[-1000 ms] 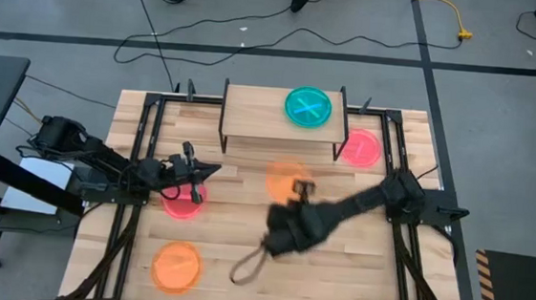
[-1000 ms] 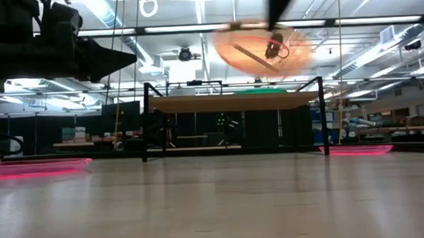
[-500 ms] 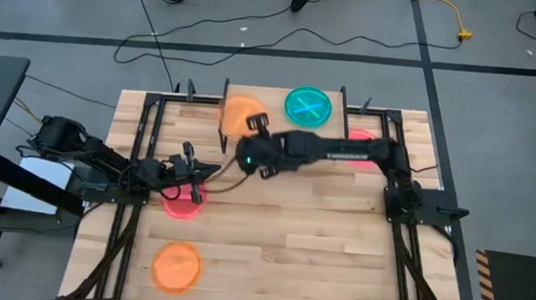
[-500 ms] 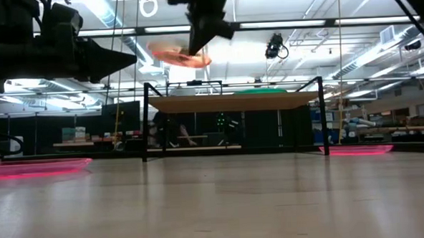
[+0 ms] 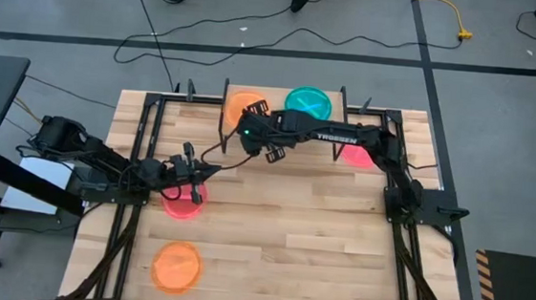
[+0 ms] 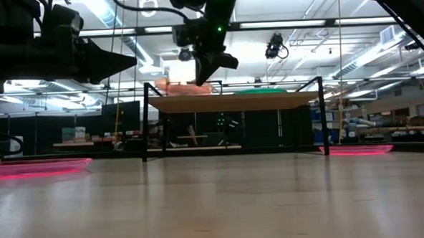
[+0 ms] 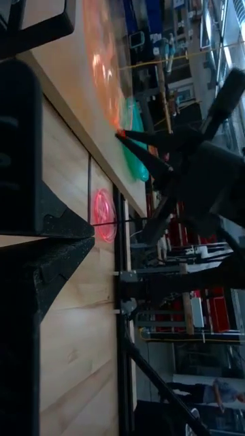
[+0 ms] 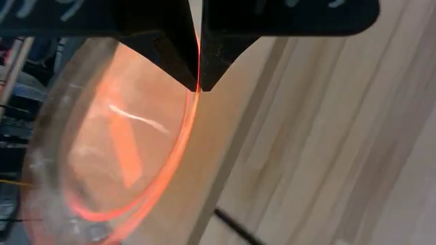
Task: Place and stack plates onto a shelf
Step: Put the right orange plate on the shelf
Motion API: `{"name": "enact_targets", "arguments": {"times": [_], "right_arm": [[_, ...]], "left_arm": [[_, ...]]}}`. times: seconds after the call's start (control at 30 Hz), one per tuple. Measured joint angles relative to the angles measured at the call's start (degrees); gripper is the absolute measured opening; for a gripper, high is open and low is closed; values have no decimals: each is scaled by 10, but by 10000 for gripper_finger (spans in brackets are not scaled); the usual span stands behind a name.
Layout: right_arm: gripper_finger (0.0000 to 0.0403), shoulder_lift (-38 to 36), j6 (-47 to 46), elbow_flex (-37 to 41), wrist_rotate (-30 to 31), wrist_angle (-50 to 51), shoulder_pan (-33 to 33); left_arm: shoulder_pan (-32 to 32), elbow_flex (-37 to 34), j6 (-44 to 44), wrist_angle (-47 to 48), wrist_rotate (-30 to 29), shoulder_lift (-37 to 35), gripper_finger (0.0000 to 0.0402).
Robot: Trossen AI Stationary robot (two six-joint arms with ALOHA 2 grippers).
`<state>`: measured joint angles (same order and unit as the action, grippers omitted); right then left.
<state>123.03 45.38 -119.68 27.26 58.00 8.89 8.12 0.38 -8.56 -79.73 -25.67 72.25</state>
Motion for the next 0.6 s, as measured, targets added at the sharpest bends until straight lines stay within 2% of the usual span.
{"name": "enact_targets", "arguments": {"times": [0.6], "right_arm": [[24, 7, -10, 0, -15, 23, 24]], "left_arm": [[0, 0, 4, 3, -2, 0, 7]]}}
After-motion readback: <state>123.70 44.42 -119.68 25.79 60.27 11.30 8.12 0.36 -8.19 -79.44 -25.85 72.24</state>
